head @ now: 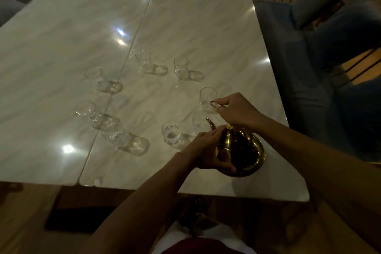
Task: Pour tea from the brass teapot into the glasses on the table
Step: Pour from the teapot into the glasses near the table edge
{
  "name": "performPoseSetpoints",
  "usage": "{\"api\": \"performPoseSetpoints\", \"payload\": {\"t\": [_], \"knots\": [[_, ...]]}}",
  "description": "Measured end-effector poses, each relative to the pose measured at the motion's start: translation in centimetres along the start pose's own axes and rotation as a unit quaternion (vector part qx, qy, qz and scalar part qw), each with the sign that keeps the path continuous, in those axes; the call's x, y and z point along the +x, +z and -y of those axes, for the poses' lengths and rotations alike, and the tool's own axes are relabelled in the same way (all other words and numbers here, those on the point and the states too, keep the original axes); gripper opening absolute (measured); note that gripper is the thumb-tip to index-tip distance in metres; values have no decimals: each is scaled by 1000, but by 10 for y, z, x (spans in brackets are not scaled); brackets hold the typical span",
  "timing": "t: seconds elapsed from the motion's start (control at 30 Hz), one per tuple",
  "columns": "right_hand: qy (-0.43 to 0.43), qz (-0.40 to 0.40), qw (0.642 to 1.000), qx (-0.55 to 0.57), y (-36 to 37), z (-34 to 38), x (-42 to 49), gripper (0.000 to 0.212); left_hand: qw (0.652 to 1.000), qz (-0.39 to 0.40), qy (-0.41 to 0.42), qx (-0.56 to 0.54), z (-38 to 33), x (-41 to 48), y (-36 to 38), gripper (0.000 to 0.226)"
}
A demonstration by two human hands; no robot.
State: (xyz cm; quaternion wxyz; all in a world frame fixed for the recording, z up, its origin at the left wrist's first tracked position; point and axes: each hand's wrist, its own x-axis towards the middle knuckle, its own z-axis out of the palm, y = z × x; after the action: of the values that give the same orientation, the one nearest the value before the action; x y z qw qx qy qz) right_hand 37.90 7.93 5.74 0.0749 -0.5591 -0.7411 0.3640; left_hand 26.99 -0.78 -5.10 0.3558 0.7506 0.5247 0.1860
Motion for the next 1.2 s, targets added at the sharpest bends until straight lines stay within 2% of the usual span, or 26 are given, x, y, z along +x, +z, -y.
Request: {"api": "performPoseSetpoints", "payload": {"t": [1.2], "knots": [[1, 4, 1000, -3, 1, 0, -8, 41, 999, 22, -33, -19, -12, -9, 1, 122]]}}
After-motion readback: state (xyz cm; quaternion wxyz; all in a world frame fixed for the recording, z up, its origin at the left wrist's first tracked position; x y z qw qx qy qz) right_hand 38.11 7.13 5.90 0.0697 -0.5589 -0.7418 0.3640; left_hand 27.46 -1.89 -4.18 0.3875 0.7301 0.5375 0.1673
